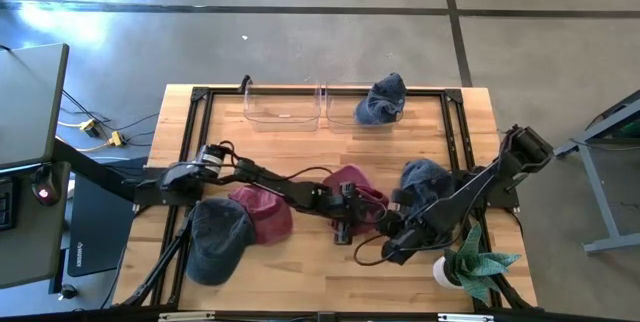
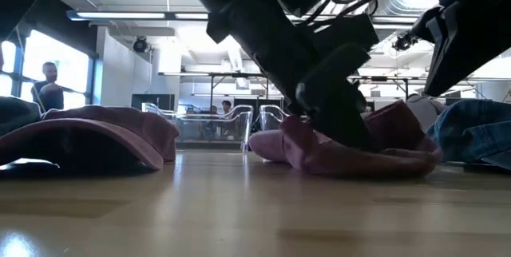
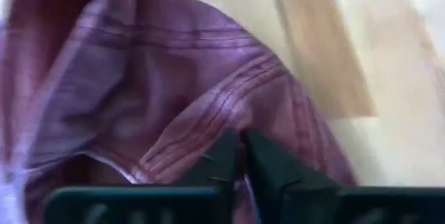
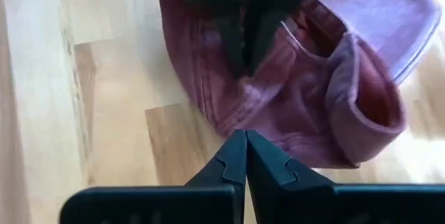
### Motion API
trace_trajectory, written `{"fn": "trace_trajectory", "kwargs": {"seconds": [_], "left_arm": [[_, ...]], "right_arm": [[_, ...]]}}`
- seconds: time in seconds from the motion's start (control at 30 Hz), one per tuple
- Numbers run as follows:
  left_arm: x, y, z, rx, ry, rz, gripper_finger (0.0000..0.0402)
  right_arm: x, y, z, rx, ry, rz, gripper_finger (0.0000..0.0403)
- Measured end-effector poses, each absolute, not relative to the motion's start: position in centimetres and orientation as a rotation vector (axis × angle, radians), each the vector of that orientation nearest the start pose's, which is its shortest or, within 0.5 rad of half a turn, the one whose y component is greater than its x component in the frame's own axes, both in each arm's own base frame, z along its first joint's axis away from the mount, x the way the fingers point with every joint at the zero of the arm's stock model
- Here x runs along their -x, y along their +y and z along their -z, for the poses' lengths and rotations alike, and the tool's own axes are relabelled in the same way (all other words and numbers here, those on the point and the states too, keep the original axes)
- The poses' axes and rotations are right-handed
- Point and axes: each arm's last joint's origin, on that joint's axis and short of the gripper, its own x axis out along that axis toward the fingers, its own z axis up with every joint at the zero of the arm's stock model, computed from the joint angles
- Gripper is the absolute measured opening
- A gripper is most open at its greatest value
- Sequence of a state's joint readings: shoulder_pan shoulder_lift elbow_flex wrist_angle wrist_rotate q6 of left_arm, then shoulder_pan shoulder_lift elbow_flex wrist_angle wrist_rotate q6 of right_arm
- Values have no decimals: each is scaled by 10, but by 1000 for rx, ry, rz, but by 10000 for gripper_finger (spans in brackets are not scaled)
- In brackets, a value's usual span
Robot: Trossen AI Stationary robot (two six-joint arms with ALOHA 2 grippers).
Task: Pick & Place hat
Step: Put the right red cap into the left transparent bin
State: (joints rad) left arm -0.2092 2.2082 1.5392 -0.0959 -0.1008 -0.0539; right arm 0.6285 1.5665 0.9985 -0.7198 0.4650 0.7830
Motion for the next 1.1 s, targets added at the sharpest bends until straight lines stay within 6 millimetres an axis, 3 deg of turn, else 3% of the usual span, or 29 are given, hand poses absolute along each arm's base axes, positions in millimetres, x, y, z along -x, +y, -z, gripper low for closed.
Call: {"fn": "trace_trajectory", "kwargs": {"seconds": [0.1,0.3,0.5,0.67,1.1], "left_arm": [[-461,-97,-139,-97,831,166,16],[-447,-108,-147,-208,927,258,13],[-443,-105,-149,-237,961,216,6],[-439,-102,-164,-253,955,161,7],[-432,-100,-160,-187,1040,78,7]], "right_arm": [[-238,157,-194,-50,1033,276,2],[-237,154,-166,-16,971,141,3],[-248,140,-148,-93,785,57,2],[-254,135,-154,-57,733,141,1],[-233,107,-138,-43,762,595,0]]}}
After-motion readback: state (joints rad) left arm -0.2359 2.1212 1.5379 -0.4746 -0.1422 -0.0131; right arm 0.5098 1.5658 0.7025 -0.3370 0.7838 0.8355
